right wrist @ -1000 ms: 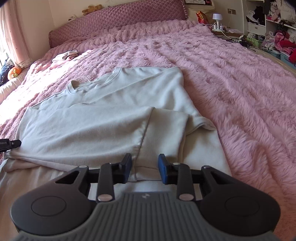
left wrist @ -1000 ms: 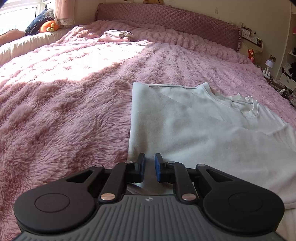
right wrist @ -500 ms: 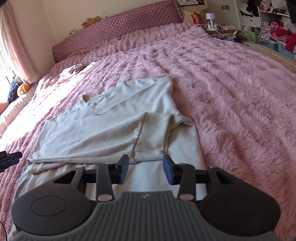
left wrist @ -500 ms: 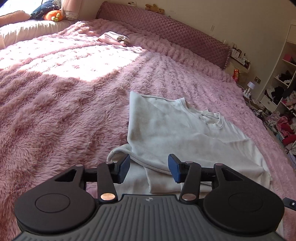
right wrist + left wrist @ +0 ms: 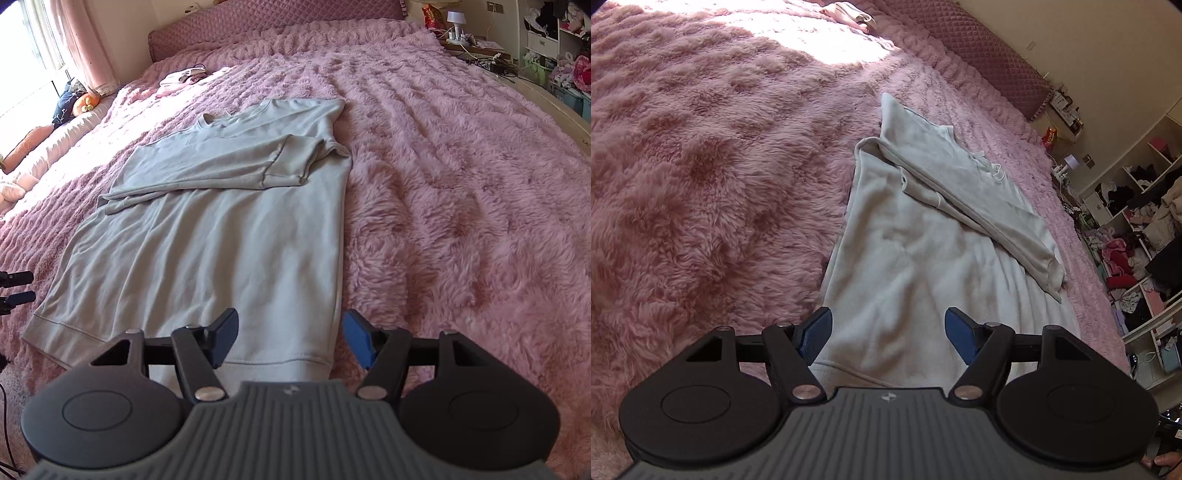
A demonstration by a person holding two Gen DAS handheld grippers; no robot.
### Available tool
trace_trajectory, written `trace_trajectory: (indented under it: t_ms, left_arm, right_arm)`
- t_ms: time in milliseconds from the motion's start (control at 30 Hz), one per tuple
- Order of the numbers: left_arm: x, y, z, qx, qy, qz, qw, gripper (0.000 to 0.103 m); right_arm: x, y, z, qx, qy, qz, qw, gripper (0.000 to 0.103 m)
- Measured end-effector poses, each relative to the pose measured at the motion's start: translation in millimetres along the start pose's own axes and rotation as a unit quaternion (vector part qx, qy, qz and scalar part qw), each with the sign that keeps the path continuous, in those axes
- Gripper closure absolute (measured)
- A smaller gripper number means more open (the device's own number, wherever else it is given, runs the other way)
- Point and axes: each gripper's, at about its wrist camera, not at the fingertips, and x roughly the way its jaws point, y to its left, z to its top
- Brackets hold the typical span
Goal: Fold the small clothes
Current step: 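Grasp the hem with both grippers and lift it toward the collar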
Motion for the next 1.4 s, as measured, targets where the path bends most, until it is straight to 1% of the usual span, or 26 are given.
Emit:
trace_trajectory:
  t_ms: [100,167,300,400,467,600,700,767,800,833,900,1033,1100,1133,1167,1200,1233,1267,1333,1367,1400]
  left_arm:
    - [-7,12,-10,-0.015,0.007,0.004,0.9999,0.021]
    - [-10,20,-12,-0.029,0.008,-0.001,0.9995,0.021]
    - [-13,36,-21,-0.063,0.008,-0.031,0.9975,0.021]
    - [-8,49,-25,-0.098,0.017,-0.059,0.9934,0.021]
    - [0,57,-28,-0.123,0.032,-0.064,0.9898,0.021]
    - [10,65,-32,-0.144,0.044,-0.074,0.9859,0.021]
    - [15,67,-32,-0.162,0.054,-0.100,0.9801,0.021]
    - [24,68,-32,-0.178,0.076,-0.130,0.9723,0.021]
    - [28,68,-31,-0.182,0.085,-0.135,0.9702,0.020]
    - [32,68,-33,-0.180,0.092,-0.134,0.9701,0.018]
    - [37,67,-33,-0.170,0.094,-0.129,0.9724,0.018]
    - [43,68,-31,-0.187,0.096,-0.135,0.9682,0.016]
    - [43,68,-30,-0.189,0.098,-0.138,0.9674,0.016]
    - [42,67,-30,-0.187,0.097,-0.141,0.9672,0.016]
    - [41,65,-30,-0.183,0.092,-0.144,0.9682,0.017]
    - [39,64,-30,-0.177,0.085,-0.145,0.9697,0.026]
    - [36,62,-30,-0.169,0.079,-0.148,0.9712,0.040]
    - [35,58,-30,-0.156,0.076,-0.147,0.9738,0.049]
    - [34,55,-31,-0.145,0.076,-0.144,0.9761,0.086]
    - [35,53,-31,-0.143,0.076,-0.144,0.9763,0.094]
    - [34,52,-31,-0.141,0.073,-0.147,0.9764,0.096]
  right_arm:
    - [0,-1,-14,0.009,0.014,0.004,1.000,0.043]
    - [3,-2,-21,0.013,0.021,0.004,1.000,0.043]
    - [12,-2,-31,0.028,0.033,0.003,0.999,0.043]
    - [19,-5,-36,0.054,0.045,0.012,0.997,0.043]
    - [24,-9,-39,0.075,0.055,0.021,0.995,0.043]
    - [31,-9,-37,0.095,0.065,0.036,0.993,0.039]
    - [31,-9,-35,0.103,0.065,0.041,0.992,0.038]
    - [30,-10,-34,0.112,0.064,0.052,0.990,0.038]
    - [30,-11,-34,0.114,0.063,0.059,0.990,0.038]
    - [29,-12,-34,0.115,0.062,0.066,0.989,0.037]
    - [31,-12,-34,0.113,0.066,0.064,0.989,0.038]
    - [37,-21,-38,0.149,0.072,0.065,0.984,0.039]
    - [35,-25,-39,0.168,0.066,0.072,0.981,0.042]
    - [34,-25,-39,0.173,0.063,0.076,0.980,0.054]
    - [33,-26,-38,0.179,0.060,0.081,0.979,0.068]
    - [32,-27,-38,0.183,0.058,0.080,0.978,0.078]
    - [31,-29,-38,0.189,0.058,0.078,0.977,0.094]
    - [30,-31,-38,0.196,0.058,0.079,0.976,0.094]
    - [28,-33,-38,0.209,0.055,0.087,0.972,0.094]
    - [26,-34,-38,0.216,0.053,0.092,0.971,0.095]
    - [24,-34,-37,0.219,0.052,0.096,0.970,0.095]
